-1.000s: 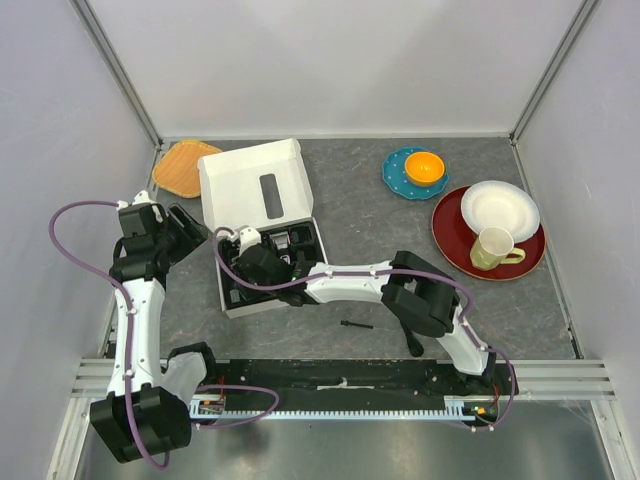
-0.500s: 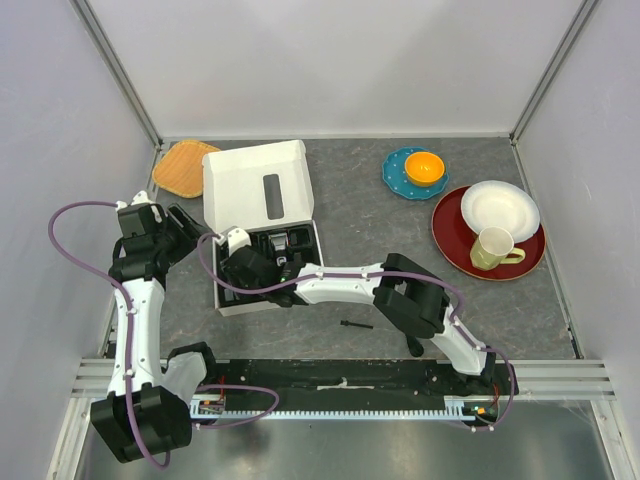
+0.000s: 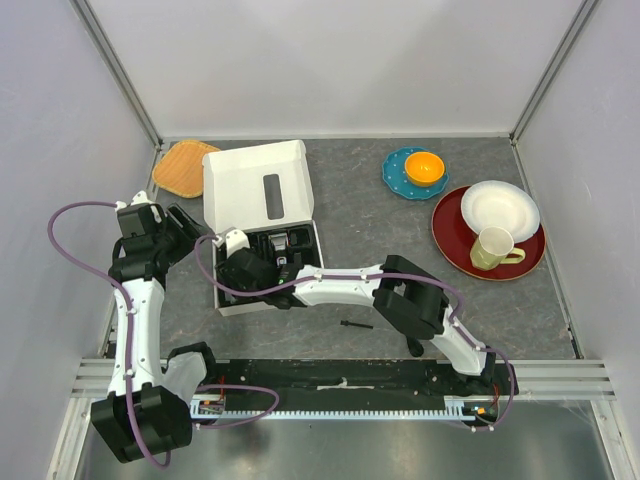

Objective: Sort the hair-cutting tools

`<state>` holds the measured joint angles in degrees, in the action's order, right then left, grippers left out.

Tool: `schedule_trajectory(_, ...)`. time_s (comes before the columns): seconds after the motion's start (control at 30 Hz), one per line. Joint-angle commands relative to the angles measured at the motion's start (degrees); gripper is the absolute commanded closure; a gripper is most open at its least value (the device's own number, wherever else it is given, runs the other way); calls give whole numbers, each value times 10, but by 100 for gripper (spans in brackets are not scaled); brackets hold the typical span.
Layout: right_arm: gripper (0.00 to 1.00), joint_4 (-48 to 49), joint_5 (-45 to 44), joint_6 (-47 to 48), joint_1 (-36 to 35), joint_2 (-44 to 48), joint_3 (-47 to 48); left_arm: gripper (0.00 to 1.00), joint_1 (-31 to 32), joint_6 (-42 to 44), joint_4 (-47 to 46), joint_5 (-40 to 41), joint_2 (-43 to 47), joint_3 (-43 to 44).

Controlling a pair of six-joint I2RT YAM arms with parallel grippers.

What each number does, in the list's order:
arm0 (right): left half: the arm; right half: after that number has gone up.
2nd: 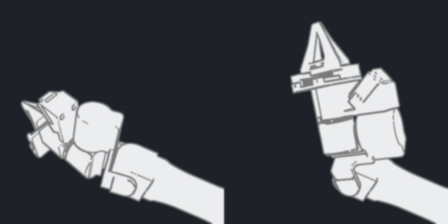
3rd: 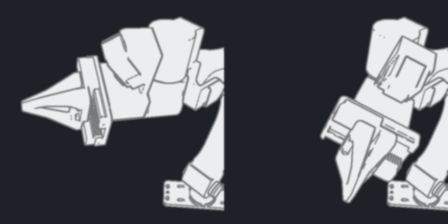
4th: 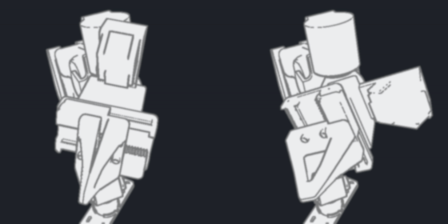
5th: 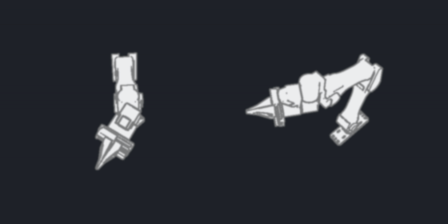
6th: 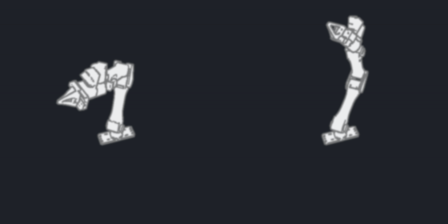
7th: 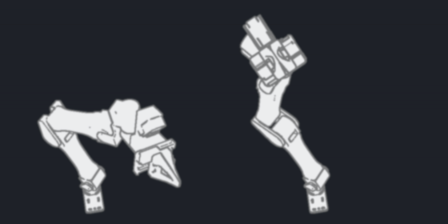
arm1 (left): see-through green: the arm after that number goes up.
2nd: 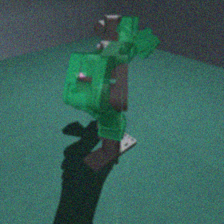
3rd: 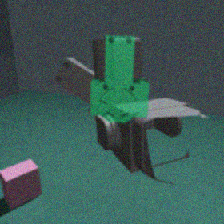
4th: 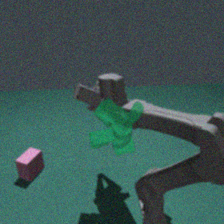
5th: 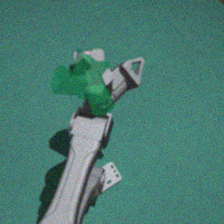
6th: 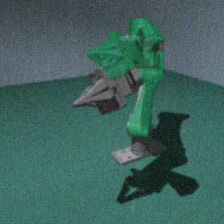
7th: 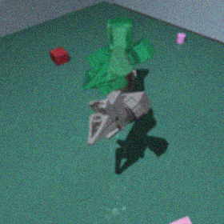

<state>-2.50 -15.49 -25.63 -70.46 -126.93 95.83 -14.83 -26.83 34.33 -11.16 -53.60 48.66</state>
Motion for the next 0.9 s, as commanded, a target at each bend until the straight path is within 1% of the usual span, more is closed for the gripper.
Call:
schedule_trajectory(0.0, 48, -24, -11, 3, -4, -14, 13, 30, -5, 5, -9, -14, 3, 0)
schedule_trajectory(0.1, 66, -21, -11, 0, -4, -14, 9, 30, -5, 6, -9, -14, 3, 0)
schedule_trajectory(0.13, 75, -18, -8, 0, -4, -14, 8, 30, -5, 6, -9, -13, 3, 0)
schedule_trajectory(0.17, 77, -15, -4, -1, -4, -15, 8, 30, -5, 6, -9, -14, 3, 1)
schedule_trajectory(0.43, 85, -8, 1, -3, -4, -24, 15, 30, -6, 6, -9, -14, 3, 0)
schedule_trajectory(0.5, 89, -9, 4, -4, -4, -32, 18, 30, -6, 6, -9, -14, 3, 0)
schedule_trajectory(0.77, 92, -23, -9, -25, -4, -47, 23, 30, -6, 5, -8, -14, 3, 0)
schedule_trajectory(0.87, 92, -17, -17, -32, -4, -37, 12, 30, -6, 5, -9, -14, 2, 0)
